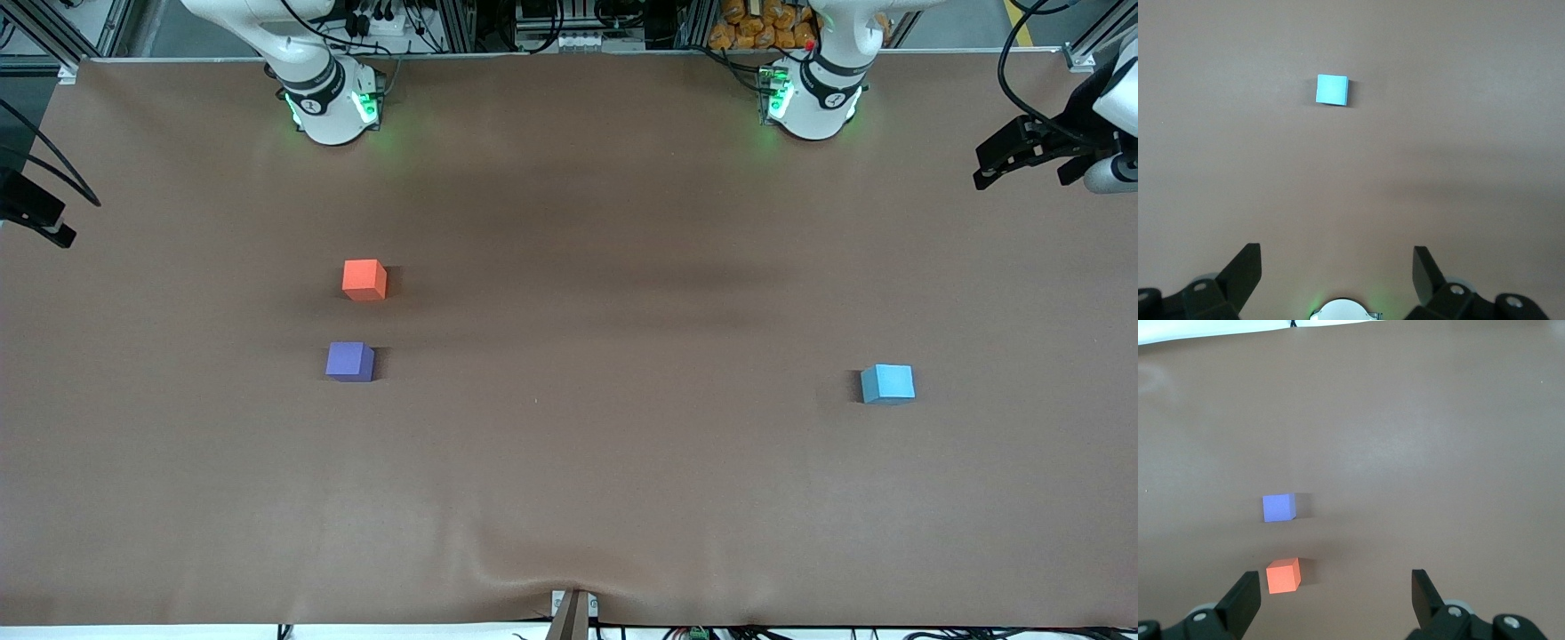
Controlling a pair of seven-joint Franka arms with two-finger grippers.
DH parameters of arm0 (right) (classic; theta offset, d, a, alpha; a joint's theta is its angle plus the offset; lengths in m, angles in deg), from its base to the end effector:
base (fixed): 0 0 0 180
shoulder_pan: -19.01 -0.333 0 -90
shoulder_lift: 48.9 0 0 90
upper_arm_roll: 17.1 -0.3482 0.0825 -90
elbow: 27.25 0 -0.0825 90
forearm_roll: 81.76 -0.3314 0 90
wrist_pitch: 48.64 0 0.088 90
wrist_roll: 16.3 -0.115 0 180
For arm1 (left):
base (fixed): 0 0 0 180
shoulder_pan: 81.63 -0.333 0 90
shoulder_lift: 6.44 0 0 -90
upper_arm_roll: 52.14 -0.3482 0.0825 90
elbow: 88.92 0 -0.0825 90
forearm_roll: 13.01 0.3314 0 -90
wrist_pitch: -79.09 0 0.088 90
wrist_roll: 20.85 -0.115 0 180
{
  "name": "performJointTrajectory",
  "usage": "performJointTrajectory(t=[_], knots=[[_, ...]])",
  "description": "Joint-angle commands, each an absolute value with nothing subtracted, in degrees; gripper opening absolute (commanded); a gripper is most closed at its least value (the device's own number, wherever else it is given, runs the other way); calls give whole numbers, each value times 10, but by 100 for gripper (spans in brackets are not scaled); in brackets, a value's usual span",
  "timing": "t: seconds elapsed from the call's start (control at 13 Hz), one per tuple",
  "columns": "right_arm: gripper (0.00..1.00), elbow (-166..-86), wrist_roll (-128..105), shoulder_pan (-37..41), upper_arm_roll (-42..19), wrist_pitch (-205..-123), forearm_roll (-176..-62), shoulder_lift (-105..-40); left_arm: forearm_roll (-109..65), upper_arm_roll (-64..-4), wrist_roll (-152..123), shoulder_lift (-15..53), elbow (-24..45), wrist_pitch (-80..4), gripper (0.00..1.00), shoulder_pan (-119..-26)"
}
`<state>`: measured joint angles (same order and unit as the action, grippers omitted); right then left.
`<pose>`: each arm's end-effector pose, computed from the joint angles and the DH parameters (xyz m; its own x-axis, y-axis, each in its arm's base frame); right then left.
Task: Place blue block between orange and purple blocks
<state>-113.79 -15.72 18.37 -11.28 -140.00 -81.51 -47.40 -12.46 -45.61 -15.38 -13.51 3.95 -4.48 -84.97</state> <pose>0.4944 -0.0462 0.6894 0.9907 -0.0798 0.1099 -0.0806 -0.9967 0.0028 0.4463 -0.0281 0.6766 0.9984 0.0423 -0.0373 0.0413 -0.9988 -0.0272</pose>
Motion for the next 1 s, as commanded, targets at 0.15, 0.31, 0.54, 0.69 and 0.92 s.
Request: performJointTrajectory(t=[0.15,0.31,0.54,0.69,0.92], knots=[[100,-1130,-164,189,-118,-1390,-811,-475,-126,-451,-158,-128,19,-37,100,-856],[100,-1130,-164,189,-118,-1389,-811,-475,-126,-451,-158,-128,20,-37,100,-859],[100,-1130,-164,189,-118,-1389,-811,-475,-126,-455,-163,-129,20,-36,100,-859],[100,-1130,-164,189,-118,-1389,-811,-475,-126,-455,-163,-129,19,-37,100,-859],[100,-1130,-164,188,-118,-1389,-811,-475,-127,-455,-158,-128,20,-39,100,-858]])
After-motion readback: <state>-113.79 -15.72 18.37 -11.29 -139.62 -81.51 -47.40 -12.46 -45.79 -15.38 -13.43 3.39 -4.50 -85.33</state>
